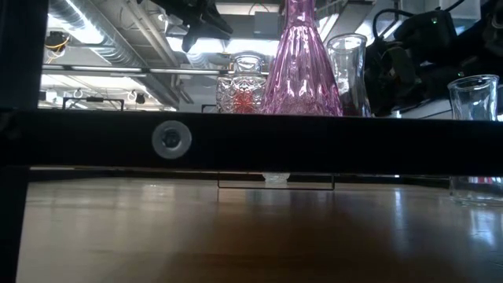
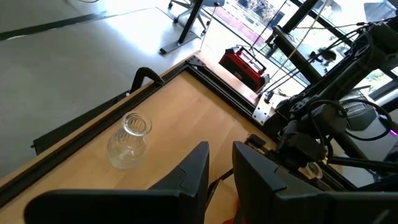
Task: Sort vases onto shelf
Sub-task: Put the red vase on the shelf aligned with the other red vases
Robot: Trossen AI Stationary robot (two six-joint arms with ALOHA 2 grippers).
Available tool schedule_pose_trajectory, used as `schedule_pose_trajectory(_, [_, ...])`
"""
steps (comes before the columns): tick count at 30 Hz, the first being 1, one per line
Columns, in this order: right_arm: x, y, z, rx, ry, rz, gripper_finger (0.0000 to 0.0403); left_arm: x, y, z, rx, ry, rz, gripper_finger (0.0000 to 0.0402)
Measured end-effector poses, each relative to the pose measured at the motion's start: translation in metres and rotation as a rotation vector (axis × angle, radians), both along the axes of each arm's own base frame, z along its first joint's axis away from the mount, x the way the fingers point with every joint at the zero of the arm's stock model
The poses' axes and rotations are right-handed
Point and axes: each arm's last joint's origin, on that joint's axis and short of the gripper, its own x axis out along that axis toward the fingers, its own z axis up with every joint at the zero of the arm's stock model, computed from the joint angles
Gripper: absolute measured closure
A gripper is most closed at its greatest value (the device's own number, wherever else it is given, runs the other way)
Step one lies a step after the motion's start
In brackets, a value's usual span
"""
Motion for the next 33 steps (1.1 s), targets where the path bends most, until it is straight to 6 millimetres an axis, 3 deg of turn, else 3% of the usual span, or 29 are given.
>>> schedule_pose_trajectory(16, [-0.0004, -0.0007, -0.0037, -0.003, 0.022, -0.023, 0.024, 0.0, 0.0, 0.0, -0.002, -0.001, -0.001, 0.0337])
schedule_pose_trajectory(33, [0.0093, -0.0013, 0.0055, -0.004, 0.006, -0.018, 0.0228, 0.0, 0.0, 0.0, -0.001, -0.001, -0.001, 0.0337])
